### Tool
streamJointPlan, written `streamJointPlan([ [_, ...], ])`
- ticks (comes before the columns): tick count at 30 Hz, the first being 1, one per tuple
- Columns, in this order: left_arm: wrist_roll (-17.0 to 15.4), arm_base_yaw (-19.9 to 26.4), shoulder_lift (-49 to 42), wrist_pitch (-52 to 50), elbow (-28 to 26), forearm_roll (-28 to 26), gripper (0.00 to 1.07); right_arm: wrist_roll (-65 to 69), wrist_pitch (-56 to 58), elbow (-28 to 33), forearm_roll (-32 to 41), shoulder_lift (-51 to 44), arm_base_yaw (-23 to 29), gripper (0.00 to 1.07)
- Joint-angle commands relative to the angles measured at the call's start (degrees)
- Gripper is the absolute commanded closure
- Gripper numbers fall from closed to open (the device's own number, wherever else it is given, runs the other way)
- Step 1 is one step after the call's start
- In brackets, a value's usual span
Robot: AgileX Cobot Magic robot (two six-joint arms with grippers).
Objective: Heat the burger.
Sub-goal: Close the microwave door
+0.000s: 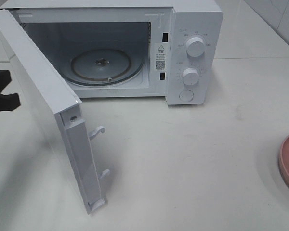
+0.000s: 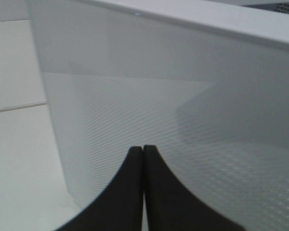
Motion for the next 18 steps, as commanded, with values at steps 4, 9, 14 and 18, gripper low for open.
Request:
streamJointPlan([
  [4, 5.10, -9.11, 5.79, -5.44, -1.78, -11.17, 1.07, 0.11, -0.40, 0.23, 0.06, -1.60, -0.34, 0.32],
  [9, 8.31, -17.36, 11.00, -7.10, -4.98, -16.50, 1.07, 0.11, -0.40, 0.23, 0.06, -1.60, -0.34, 0.32],
  [14, 9.22, -22.35, 14.04, -6.76, -8.65, -21.03, 1.07, 0.11, -0.40, 0.23, 0.06, -1.60, -0.34, 0.32],
  [18, 10.49, -24.98, 15.24, -6.53, -11.06, -24.64, 1.07, 0.11, -0.40, 0.23, 0.06, -1.60, -0.34, 0.32],
])
